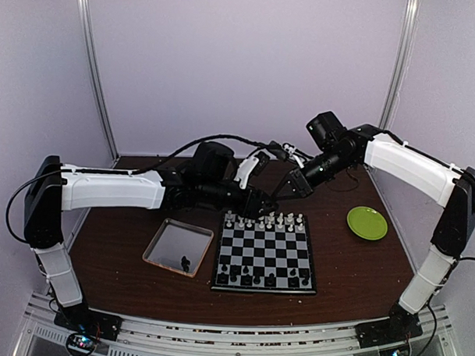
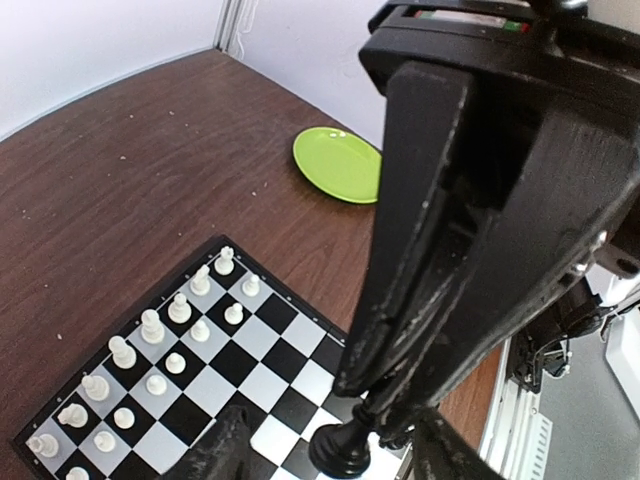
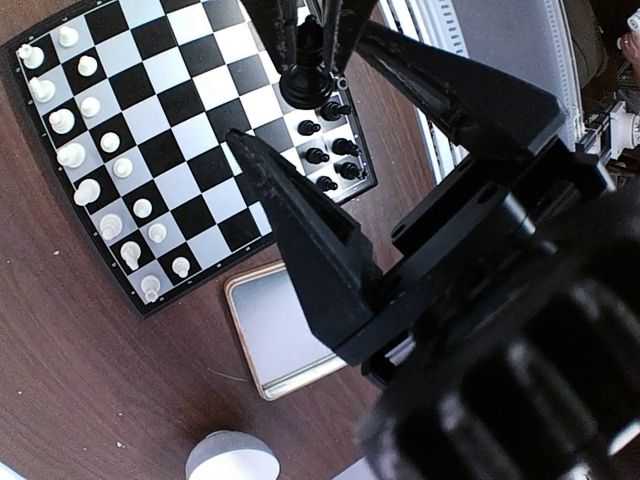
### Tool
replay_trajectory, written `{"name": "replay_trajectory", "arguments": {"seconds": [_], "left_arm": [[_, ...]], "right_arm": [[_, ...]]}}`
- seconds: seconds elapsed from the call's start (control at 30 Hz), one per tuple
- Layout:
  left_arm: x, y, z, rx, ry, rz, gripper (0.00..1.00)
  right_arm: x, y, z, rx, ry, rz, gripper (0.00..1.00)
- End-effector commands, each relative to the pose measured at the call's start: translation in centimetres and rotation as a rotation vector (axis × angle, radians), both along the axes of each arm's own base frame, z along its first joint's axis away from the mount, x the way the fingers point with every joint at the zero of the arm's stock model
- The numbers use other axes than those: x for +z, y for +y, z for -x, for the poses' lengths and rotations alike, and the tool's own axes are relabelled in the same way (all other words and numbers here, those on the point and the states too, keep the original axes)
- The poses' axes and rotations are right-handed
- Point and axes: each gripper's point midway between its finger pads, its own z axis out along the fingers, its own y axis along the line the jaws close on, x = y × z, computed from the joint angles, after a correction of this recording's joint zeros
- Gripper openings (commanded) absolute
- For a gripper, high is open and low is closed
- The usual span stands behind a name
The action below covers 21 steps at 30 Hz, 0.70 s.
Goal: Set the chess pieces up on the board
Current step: Pass from the left arm to the right, then place the bishop on c8.
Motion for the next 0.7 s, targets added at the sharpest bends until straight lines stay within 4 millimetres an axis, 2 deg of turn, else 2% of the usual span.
{"name": "replay_trajectory", "arguments": {"seconds": [0.0,0.1,0.23,0.33,0.47,0.67], "left_arm": [[1.0,0.9,0.0,0.01,-0.051,-0.012,0.58],[-0.3,3.0,0.7,0.03,-0.064,-0.074,0.61],[-0.7,6.0,0.7,0.093,-0.115,-0.16,0.62],[-0.3,8.0,0.6,0.153,-0.154,-0.174,0.63],[0.0,10.4,-0.2,0.256,-0.2,-0.201,0.67],[0.9,13.0,-1.4,0.376,-0.249,-0.219,0.79]], "right_arm": [[-1.3,-0.4,-0.4,0.0,-0.001,0.033,0.07],[-1.9,-0.9,-0.6,-0.003,-0.017,0.062,0.07],[-3.3,-1.6,-0.5,-0.009,-0.049,0.108,0.08],[-3.9,-2.2,0.4,0.01,-0.063,0.128,0.08],[-5.0,-3.0,2.4,0.069,-0.105,0.169,0.08],[-8.2,-3.8,6.4,0.183,-0.166,0.271,0.08]]}}
